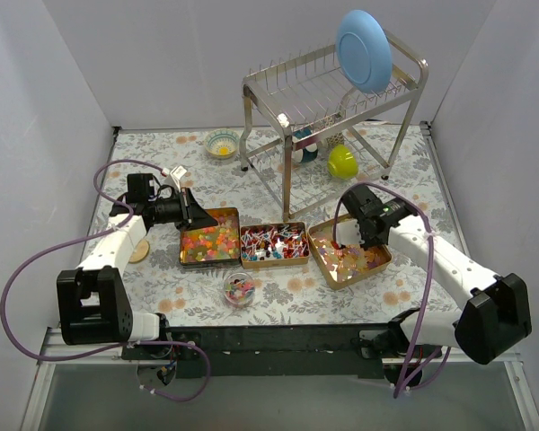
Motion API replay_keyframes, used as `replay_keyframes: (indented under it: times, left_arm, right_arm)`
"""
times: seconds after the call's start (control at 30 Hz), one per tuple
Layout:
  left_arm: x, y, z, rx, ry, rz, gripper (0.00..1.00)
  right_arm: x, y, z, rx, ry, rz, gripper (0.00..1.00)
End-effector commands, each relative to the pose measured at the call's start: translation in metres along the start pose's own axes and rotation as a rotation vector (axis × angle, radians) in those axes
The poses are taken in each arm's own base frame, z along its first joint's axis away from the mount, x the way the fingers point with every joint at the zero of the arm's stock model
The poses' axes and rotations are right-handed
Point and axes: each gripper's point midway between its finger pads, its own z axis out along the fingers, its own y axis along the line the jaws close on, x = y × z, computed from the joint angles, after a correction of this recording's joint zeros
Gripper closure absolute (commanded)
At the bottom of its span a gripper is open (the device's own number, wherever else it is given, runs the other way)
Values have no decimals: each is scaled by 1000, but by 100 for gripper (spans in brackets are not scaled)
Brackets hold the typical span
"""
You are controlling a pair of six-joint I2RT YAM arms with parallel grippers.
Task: Pack the candies
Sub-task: Scoop the fake candies from the storage box.
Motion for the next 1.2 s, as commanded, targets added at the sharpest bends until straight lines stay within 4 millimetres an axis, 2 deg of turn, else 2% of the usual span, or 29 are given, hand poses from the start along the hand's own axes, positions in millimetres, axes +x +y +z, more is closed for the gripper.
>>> replay_keyframes:
  times: [0.0, 0.1, 0.13, 0.2, 0.23, 0.33, 0.43, 0.6, 0.8, 1.0, 1.17]
  left_arm:
    - [-4, -11, -5, 17, -29, 54, 95]
    - [-1, -10, -4, 17, -29, 48, 95]
    - [-1, -10, -5, 17, -31, 49, 95]
    - [1, -10, -5, 19, -29, 48, 95]
    - [1, -11, -5, 19, -31, 51, 95]
    - [3, -11, -5, 21, -30, 49, 95]
    - [4, -12, -6, 21, -32, 53, 95]
    - [4, -14, -7, 25, -34, 57, 95]
    - [4, -12, -6, 28, -34, 50, 95]
    - [3, -14, -6, 37, -34, 54, 94]
    - [2, -17, -7, 39, -41, 63, 94]
  right_arm:
    - [1, -27, -8, 72, 80, -433, 99]
    - [-19, -25, -11, 85, 54, -461, 99]
    - [-32, -26, -16, 89, 34, -484, 99]
    - [-42, -16, -20, 57, 25, -458, 99]
    - [-56, -17, -24, 58, 1, -475, 99]
    - [-74, -6, -30, 41, -28, -488, 99]
    - [-85, 3, -36, 31, -49, -500, 99]
    - [-71, -1, -54, 17, -29, -483, 99]
    - [-37, -8, -72, 71, 35, -544, 99]
    - [-8, 0, -61, 38, 113, -596, 99]
    - [-3, 7, -49, -21, 144, -635, 99]
